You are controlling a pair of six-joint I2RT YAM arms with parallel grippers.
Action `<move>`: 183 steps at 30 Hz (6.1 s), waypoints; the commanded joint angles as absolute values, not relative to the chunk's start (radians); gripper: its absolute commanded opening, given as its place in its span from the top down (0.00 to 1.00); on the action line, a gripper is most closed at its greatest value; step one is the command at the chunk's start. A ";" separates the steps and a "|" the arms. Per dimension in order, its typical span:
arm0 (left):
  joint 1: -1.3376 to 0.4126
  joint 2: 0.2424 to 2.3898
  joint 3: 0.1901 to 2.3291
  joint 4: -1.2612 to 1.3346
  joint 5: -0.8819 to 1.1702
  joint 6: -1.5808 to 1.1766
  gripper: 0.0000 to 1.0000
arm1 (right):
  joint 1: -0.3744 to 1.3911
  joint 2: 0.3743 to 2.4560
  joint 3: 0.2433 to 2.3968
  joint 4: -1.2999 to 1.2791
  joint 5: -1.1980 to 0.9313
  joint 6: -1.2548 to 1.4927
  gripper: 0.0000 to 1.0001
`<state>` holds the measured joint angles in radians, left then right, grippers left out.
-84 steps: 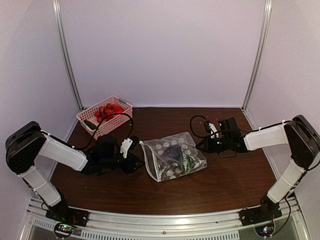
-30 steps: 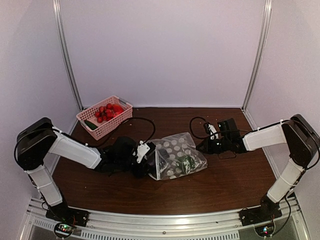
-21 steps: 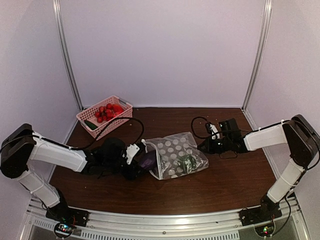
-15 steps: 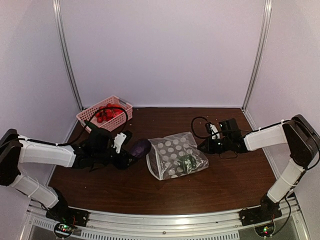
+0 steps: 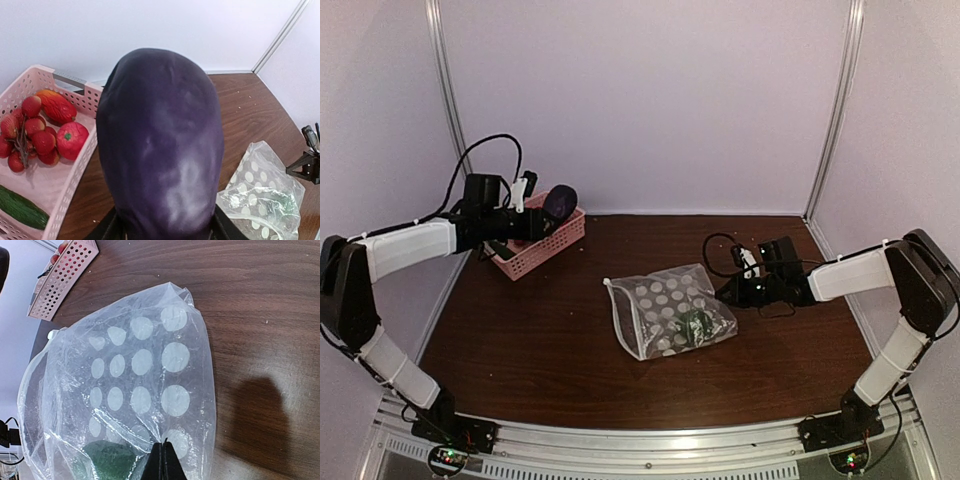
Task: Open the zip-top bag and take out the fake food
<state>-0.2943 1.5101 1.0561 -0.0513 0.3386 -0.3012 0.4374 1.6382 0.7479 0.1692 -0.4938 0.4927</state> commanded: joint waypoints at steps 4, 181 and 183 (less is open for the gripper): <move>-0.185 1.759 1.411 -0.290 0.391 -0.194 0.74 | 0.428 1.617 0.734 0.189 -0.492 0.478 1.00; -0.914 2.024 0.905 0.674 0.474 -0.597 0.55 | 0.565 1.625 0.604 0.199 -0.431 0.513 1.00; -0.888 1.975 0.857 0.676 0.464 -0.593 0.55 | 0.547 1.609 0.596 0.192 -0.432 0.503 1.00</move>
<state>-0.9367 2.0670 0.9321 0.6529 0.5072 -0.5941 0.5861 1.6562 0.6231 0.2150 -0.4488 0.5293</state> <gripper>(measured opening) 0.583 0.005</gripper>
